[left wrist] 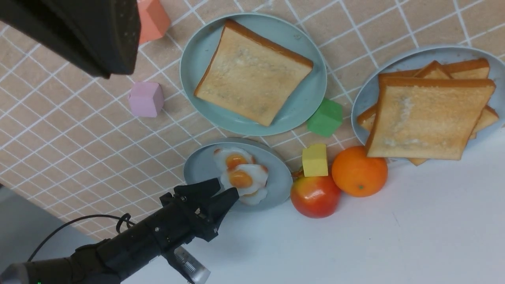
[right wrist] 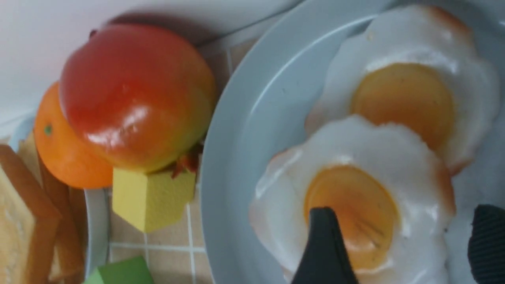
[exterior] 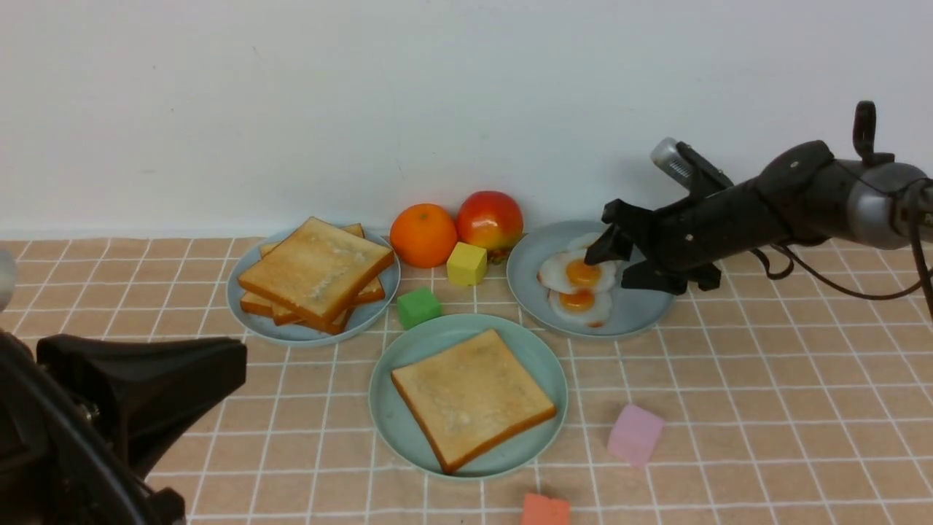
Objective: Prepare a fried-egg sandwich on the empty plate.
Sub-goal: Use the right arm to grab a fried egg
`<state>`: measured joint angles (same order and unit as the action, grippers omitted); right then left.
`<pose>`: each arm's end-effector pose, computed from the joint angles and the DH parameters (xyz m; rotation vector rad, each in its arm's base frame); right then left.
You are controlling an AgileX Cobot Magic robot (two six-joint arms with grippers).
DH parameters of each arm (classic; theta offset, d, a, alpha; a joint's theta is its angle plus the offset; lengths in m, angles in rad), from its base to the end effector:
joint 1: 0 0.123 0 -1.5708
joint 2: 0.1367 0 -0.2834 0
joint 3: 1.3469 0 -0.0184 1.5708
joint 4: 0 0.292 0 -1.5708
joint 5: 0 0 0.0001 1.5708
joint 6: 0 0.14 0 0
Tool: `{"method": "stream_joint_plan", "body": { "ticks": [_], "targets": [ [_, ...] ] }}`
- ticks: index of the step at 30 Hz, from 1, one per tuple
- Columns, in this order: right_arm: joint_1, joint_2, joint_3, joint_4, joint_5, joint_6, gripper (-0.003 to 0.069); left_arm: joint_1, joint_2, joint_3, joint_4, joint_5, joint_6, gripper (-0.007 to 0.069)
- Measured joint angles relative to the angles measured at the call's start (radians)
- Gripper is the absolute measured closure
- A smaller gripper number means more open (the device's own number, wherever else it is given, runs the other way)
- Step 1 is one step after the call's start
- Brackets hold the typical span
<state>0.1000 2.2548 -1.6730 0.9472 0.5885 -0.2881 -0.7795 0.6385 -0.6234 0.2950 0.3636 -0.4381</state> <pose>0.5449 0.1181 0.0985 0.3676 2.4740 0.8613 0.1677 -0.1453 0.3225 0.5023 1.8154 -0.5574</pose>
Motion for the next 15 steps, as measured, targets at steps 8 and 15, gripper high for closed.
{"method": "stream_joint_plan", "body": {
  "ticks": [8, 15],
  "targets": [
    [0.000, 0.037, -0.004, 0.110, -0.008, -0.063, 0.0186, 0.000, 0.000, 0.000, 0.000, 0.001, -0.044, 0.0638],
    [0.000, 0.049, -0.008, 0.138, -0.018, -0.072, 0.0204, 0.000, 0.000, 0.000, -0.001, 0.001, -0.047, 0.0638]
  ]
}}
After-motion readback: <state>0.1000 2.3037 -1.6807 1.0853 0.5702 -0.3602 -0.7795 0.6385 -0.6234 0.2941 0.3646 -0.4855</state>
